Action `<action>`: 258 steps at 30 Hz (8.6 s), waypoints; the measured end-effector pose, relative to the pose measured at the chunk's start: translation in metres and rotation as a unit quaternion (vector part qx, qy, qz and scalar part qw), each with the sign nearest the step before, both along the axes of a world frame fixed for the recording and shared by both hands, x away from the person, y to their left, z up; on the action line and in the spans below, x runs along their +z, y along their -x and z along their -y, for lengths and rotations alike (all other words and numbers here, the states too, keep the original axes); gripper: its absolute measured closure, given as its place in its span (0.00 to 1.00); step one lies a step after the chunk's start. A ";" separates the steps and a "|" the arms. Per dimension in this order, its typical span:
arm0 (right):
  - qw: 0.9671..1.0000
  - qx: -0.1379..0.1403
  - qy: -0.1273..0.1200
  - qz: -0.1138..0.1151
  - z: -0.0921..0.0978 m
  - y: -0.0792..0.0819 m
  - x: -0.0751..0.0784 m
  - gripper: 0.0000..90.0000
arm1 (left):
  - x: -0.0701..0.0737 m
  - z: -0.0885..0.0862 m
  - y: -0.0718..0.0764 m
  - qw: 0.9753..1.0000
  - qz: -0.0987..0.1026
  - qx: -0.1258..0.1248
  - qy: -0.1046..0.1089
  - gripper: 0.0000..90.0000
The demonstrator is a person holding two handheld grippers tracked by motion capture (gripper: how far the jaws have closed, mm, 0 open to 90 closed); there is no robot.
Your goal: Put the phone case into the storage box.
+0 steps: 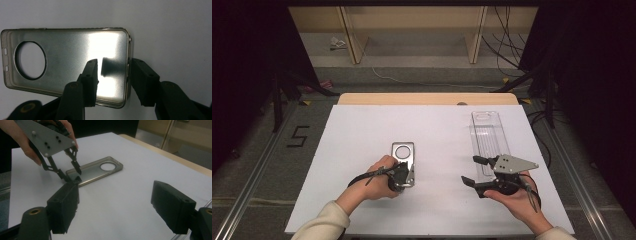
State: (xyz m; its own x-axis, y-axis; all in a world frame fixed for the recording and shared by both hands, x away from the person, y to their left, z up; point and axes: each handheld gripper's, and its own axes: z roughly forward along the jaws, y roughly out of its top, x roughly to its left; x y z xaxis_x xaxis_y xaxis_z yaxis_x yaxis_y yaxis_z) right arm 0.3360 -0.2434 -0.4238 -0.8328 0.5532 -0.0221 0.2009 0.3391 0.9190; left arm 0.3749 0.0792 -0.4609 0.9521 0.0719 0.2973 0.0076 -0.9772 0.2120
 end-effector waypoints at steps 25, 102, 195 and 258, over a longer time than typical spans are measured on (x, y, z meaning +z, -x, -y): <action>1.000 0.002 0.002 -0.003 -0.001 0.000 -0.001 0.26 | 0.000 0.004 0.004 1.000 -0.017 -0.013 -0.017 0.86; 1.000 -0.011 -0.005 -0.007 -0.003 -0.002 -0.002 0.29 | 0.021 0.003 0.028 0.998 0.044 -0.036 0.014 0.98; 0.964 -0.080 -0.129 -0.217 -0.120 -0.103 0.001 0.92 | 0.020 0.017 0.033 0.996 0.055 -0.058 0.044 0.97; 0.983 -0.096 -0.130 -0.089 -0.099 -0.095 0.033 0.93 | 0.048 -0.071 0.012 0.848 0.057 0.248 0.465 0.43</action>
